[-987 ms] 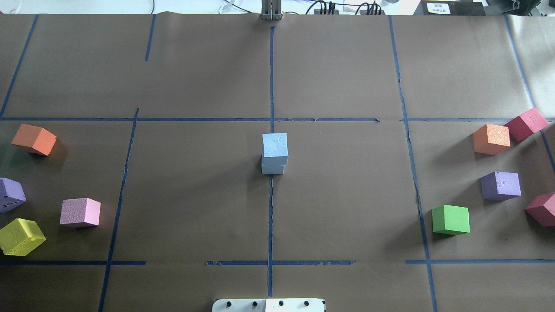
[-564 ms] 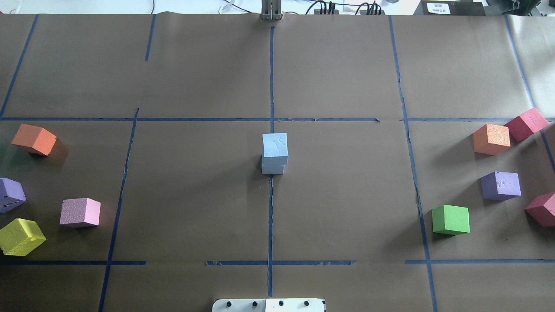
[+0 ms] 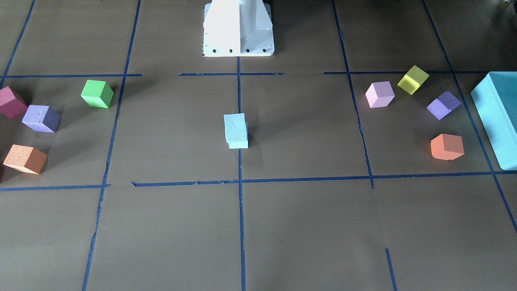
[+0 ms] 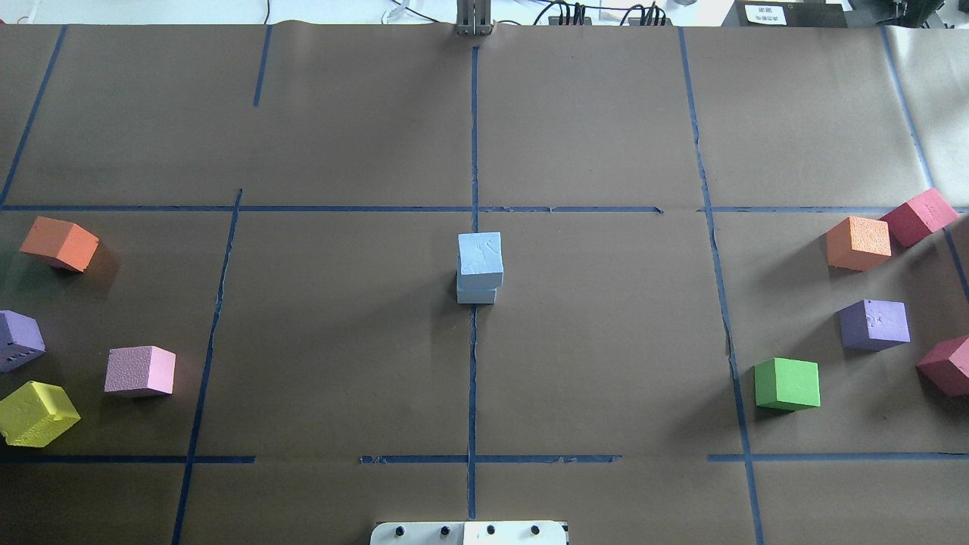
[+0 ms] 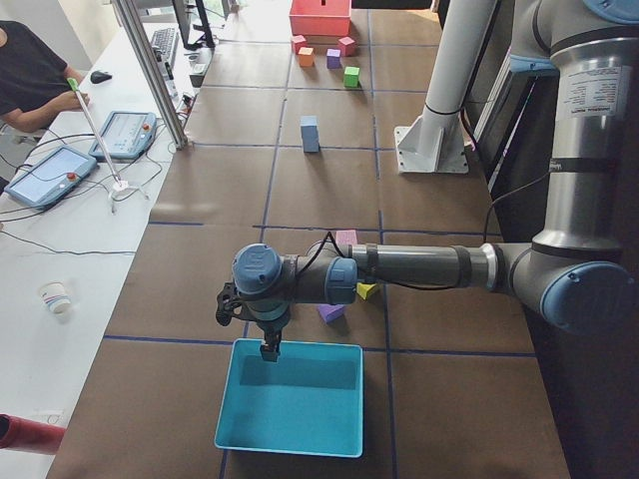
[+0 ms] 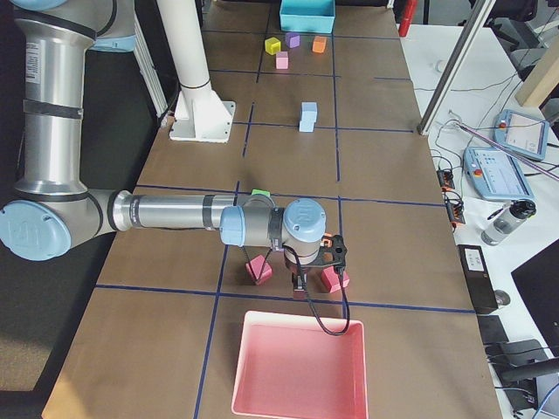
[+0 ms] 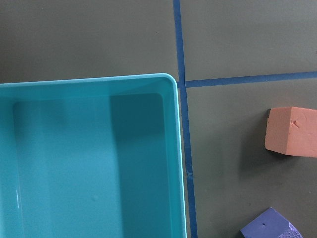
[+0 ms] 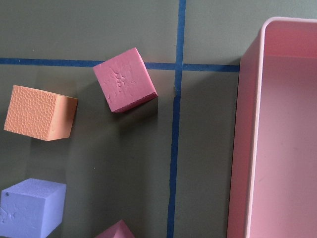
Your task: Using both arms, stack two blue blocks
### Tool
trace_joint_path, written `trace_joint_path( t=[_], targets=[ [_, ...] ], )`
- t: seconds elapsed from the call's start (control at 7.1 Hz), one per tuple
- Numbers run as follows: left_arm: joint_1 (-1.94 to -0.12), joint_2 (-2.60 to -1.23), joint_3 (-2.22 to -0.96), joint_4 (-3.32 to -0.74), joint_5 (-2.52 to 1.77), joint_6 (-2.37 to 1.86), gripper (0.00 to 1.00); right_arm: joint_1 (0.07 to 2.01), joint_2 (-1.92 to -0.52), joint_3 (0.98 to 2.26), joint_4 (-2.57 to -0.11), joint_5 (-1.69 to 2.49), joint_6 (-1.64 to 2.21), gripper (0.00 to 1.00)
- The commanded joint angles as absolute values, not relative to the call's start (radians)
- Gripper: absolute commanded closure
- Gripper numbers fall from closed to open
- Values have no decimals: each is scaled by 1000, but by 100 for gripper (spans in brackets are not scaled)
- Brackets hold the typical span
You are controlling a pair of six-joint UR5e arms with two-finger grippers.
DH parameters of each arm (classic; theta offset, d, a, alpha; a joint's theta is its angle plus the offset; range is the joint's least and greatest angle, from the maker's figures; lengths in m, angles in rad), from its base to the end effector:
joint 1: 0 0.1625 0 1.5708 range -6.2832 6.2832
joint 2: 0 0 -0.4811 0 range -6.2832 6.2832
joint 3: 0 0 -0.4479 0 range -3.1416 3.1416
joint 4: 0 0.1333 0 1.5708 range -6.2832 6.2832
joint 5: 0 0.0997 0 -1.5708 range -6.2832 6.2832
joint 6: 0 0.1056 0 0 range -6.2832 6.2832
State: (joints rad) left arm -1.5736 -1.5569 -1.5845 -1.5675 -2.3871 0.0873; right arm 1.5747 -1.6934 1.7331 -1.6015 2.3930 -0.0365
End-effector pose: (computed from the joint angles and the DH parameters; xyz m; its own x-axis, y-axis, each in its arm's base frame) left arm -0.0579 -0.5405 0.7163 0.6825 0.0827 -0.7261 -0.0569 0.9966 0.0600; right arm 0.0578 -0.4888 0.6932 0.6803 -0.0404 0.7318 0.0209 0.9991 0.0357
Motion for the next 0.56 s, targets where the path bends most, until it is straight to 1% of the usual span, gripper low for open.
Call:
trace_joint_path(
  t=[0.0, 0.42],
  targets=[
    [-1574, -1559, -1585, -1568, -2387, 87, 0, 1580, -1694, 1735, -1601, 2393, -37, 0],
    [-1574, -1559, -1583, -1568, -2385, 87, 0, 1586, -1692, 1735, -1601, 2391, -37, 0]
  ],
)
